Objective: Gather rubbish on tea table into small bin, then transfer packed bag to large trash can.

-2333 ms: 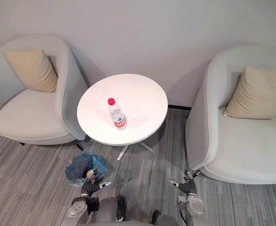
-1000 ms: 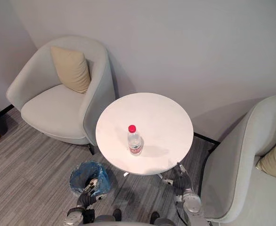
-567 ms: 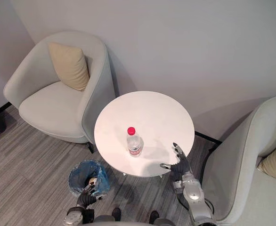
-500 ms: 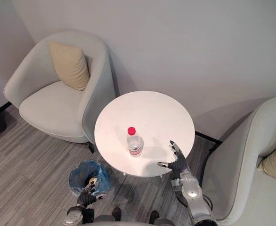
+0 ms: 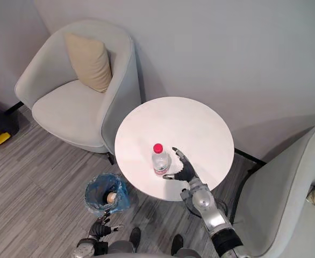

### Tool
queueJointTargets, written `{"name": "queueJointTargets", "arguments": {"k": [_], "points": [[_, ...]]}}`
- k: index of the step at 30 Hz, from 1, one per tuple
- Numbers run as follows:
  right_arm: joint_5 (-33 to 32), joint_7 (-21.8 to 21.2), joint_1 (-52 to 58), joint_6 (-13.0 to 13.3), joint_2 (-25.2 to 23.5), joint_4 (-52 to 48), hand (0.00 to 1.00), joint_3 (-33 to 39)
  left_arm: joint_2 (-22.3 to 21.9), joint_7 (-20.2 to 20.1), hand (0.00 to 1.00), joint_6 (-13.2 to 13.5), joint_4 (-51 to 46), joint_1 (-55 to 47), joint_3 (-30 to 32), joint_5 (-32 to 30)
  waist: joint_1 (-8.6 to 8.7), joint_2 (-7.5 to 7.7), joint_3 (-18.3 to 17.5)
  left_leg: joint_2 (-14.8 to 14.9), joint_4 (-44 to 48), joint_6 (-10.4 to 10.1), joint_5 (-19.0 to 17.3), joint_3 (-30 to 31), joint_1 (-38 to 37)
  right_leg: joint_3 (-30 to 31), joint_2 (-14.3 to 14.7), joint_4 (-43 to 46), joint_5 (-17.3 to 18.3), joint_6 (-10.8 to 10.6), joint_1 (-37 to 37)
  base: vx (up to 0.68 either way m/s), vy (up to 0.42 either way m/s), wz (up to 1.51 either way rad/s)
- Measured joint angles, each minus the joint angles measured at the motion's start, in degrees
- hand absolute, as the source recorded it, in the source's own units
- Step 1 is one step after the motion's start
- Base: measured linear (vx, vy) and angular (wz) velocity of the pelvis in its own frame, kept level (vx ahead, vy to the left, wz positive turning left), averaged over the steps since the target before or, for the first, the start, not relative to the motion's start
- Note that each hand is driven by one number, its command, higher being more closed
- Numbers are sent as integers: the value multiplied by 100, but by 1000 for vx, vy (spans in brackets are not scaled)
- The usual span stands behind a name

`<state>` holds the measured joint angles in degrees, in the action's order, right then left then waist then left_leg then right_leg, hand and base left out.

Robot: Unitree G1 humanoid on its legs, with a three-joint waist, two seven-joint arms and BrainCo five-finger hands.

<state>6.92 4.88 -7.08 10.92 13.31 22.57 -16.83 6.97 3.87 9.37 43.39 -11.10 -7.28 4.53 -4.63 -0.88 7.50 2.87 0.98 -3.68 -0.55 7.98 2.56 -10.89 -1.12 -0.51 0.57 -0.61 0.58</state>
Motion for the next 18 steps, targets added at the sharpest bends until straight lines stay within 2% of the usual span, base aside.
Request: {"name": "queueJointTargets", "arguments": {"k": [2,6,9,10,18], "points": [[-2,21,-114,-1,-51,120,0,4,-1,1,0,2,1,54,-2,0,-91,-10,70,-7,-25,5,12,-1,4,-1,-5,-20,-11,-14,-8,0,0,0],[-5,30,-400,0,-83,256,0,-19,-6,14,0,11,-13,120,0,2,-98,-38,241,-42,-28,13,62,148,163,-135,-25,-46,-19,-20,-92,-22,6,16],[-11,85,-721,-15,-106,596,0,-4,-17,17,0,46,-78,182,-11,2,-166,-70,432,-60,-42,9,96,210,212,-203,-39,-47,-20,-21,-113,-22,3,14],[-16,145,-757,-15,-106,604,100,9,-24,19,0,50,-79,227,-20,2,-232,-82,451,-70,-42,15,116,233,289,-228,-50,-42,-22,-23,-188,-28,7,12],[-238,388,-1573,-29,-237,1051,100,32,-24,138,0,108,-250,344,-116,52,-275,-120,862,-157,-28,59,188,290,484,-302,-132,-29,-61,-78,-336,-18,18,6]]}}
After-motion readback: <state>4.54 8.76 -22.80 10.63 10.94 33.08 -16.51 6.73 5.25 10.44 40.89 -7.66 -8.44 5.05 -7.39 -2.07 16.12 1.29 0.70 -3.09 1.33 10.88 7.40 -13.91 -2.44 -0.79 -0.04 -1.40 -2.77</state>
